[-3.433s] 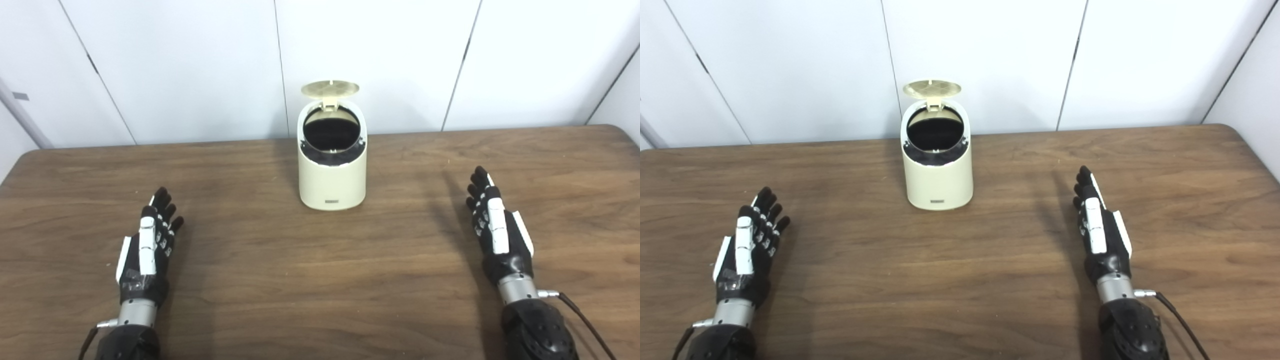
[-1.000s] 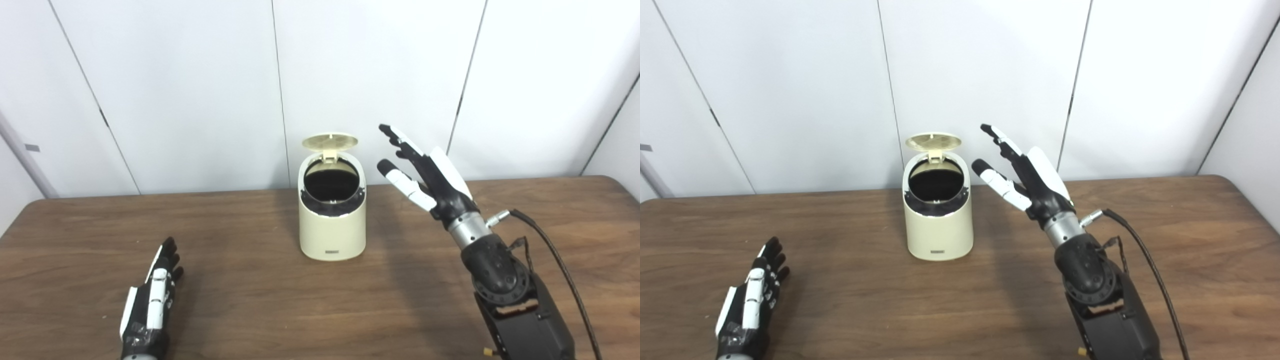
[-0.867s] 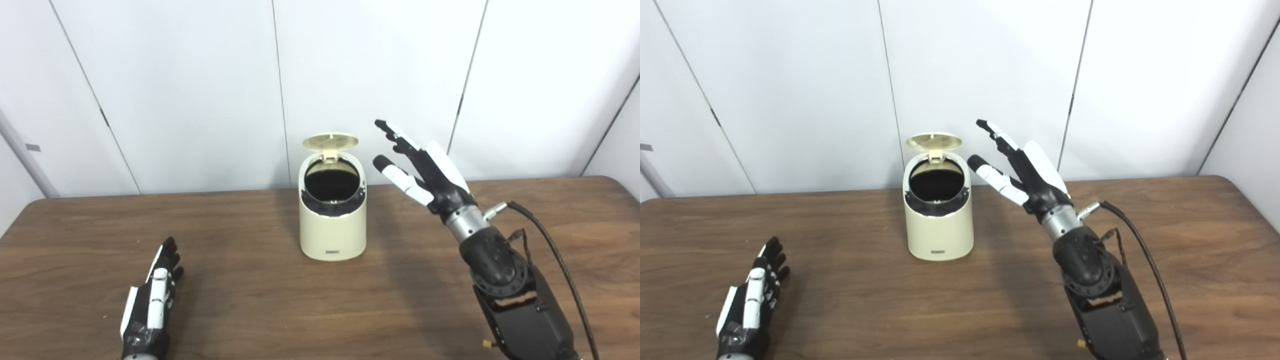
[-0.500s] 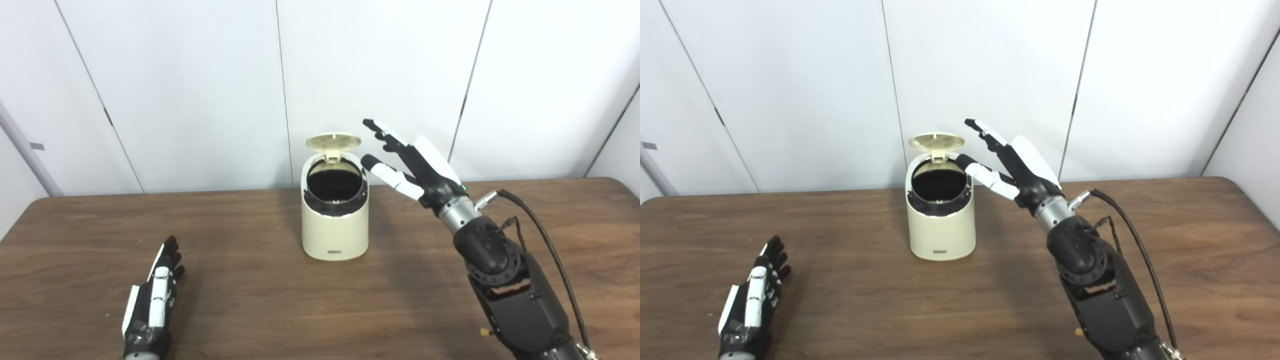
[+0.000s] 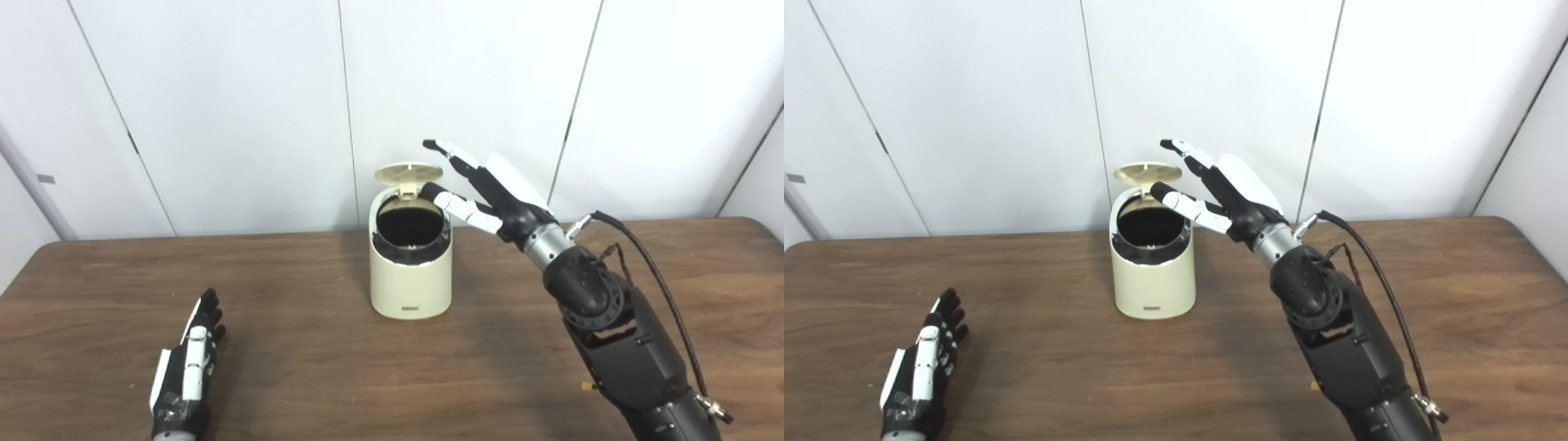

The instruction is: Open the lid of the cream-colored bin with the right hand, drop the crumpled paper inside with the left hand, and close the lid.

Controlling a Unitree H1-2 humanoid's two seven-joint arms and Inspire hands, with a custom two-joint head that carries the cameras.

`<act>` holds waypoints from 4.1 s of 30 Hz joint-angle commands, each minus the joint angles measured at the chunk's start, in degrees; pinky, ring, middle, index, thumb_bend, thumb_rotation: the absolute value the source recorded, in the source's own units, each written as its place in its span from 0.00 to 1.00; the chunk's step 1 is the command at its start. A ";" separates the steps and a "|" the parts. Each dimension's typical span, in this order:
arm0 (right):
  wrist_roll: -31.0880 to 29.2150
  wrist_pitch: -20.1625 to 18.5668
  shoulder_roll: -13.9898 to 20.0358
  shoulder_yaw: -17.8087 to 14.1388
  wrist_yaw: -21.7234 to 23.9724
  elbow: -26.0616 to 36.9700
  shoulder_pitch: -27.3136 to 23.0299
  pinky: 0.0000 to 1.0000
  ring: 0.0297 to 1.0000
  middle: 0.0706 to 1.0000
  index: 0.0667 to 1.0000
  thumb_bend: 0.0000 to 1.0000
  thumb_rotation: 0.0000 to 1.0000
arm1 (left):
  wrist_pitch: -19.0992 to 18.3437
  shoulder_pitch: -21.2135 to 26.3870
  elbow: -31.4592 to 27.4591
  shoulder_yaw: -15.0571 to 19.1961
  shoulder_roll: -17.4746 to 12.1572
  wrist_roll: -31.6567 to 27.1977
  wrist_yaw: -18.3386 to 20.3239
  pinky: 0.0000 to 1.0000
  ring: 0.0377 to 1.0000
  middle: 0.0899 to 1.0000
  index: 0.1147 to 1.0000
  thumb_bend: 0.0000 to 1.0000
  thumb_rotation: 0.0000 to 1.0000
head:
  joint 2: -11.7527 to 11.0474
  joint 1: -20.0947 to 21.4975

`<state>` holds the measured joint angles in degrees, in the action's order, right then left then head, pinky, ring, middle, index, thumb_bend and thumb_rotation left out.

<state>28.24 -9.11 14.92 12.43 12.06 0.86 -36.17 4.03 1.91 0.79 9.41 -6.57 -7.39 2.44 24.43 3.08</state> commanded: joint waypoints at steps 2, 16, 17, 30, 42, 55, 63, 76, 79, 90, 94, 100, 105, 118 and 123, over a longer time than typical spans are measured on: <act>1.50 1.68 1.06 0.70 0.08 0.38 -4.22 0.93 0.98 0.97 0.92 0.52 1.00 | 2.39 -0.86 2.44 -0.63 1.40 -0.43 -0.02 1.00 1.00 1.00 1.00 0.40 1.00 | 0.01 -0.09; 3.86 1.37 2.28 2.34 3.18 0.42 -4.97 0.93 1.00 0.97 0.91 0.57 1.00 | 2.75 -1.26 2.49 -0.76 1.61 -0.59 0.23 1.00 1.00 1.00 1.00 0.40 1.00 | 0.35 -0.04; 3.86 1.47 2.40 2.41 3.38 0.42 -4.90 0.93 1.00 0.96 0.91 0.57 1.00 | 2.71 -1.25 2.50 -0.80 1.63 -0.43 0.15 1.00 1.00 1.00 1.00 0.40 1.00 | 0.42 -0.16; 4.55 1.63 3.46 3.21 4.97 2.08 -2.55 0.93 1.00 0.95 0.90 0.62 1.00 | 2.94 -0.99 2.76 -0.69 1.60 -0.04 -0.27 1.00 1.00 1.00 1.00 0.40 1.00 | 0.94 -0.19; 6.19 0.44 4.29 4.26 6.61 5.03 0.40 0.94 1.00 0.97 0.90 0.59 1.00 | 2.47 -0.98 2.41 -0.75 1.65 0.02 -0.39 1.00 1.00 1.00 0.99 0.39 1.00 | 1.50 -0.48; 9.25 0.59 4.88 5.51 8.39 6.99 2.99 0.97 1.00 0.99 0.91 0.60 1.00 | 2.33 -0.98 2.23 -0.80 1.82 0.24 -0.65 1.00 1.00 1.00 0.99 0.39 1.00 | 1.96 -0.57; 11.54 0.10 5.11 6.60 10.21 7.58 3.79 1.00 1.00 1.00 0.91 0.60 1.00 | 2.73 -1.11 2.28 -0.81 1.89 0.41 -0.71 1.00 1.00 1.00 0.99 0.37 1.00 | 2.28 -0.69; 14.35 3.45 5.64 7.80 9.21 7.74 5.75 1.00 1.00 1.00 0.90 0.57 1.00 | 2.25 -0.95 1.97 -0.81 2.12 0.50 -0.98 1.00 1.00 1.00 1.00 0.36 0.97 | 2.84 -0.80; 15.23 3.72 5.65 8.12 9.08 7.94 6.19 1.00 1.00 1.00 0.88 0.58 1.00 | 2.40 -0.94 1.98 -0.78 2.16 0.55 -1.05 1.00 1.00 1.00 1.00 0.36 0.96 | 2.84 -0.80; 15.11 3.70 5.49 8.38 8.87 8.41 7.64 1.00 1.00 1.00 0.86 0.59 1.00 | 2.63 -0.77 2.15 -0.70 1.87 0.33 -0.74 1.00 1.00 1.00 1.00 0.38 0.93 | 3.53 -0.92; 14.66 3.77 5.46 8.28 8.74 7.96 7.82 1.00 1.00 1.00 0.86 0.59 1.00 | 2.33 -0.80 1.82 -0.72 1.95 0.32 -0.81 1.00 1.00 1.00 1.00 0.38 0.93 | 3.61 -0.91; 14.80 3.39 5.56 8.34 8.85 7.72 7.89 1.00 1.00 1.00 0.86 0.59 1.00 | 1.89 -0.85 1.33 -0.84 2.02 0.51 -0.96 1.00 1.00 1.00 1.00 0.39 0.94 | 3.84 -0.89; 14.82 2.78 5.54 8.38 9.31 7.69 8.02 1.00 1.00 0.99 0.86 0.60 1.00 | 1.24 -0.97 0.68 -0.82 2.36 0.51 -1.27 1.00 1.00 1.00 0.99 0.37 0.95 | 4.02 -0.89; 14.79 2.77 5.60 8.58 9.07 5.53 7.72 0.96 1.00 0.94 0.85 0.57 1.00 | 1.68 -1.21 0.76 -0.72 2.33 0.51 -1.72 1.00 1.00 1.00 0.99 0.40 0.97 | 4.31 -1.20; 14.51 2.82 5.62 8.66 9.09 4.94 7.71 0.99 1.00 0.93 0.85 0.58 1.00 | 1.88 -1.24 0.89 -0.80 2.14 0.72 -1.79 1.00 1.00 1.00 0.99 0.39 0.98 | 4.35 -1.23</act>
<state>42.93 -6.24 20.13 20.42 19.08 7.31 -28.45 5.15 2.12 0.87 9.35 -5.60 -6.62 0.70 28.74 1.85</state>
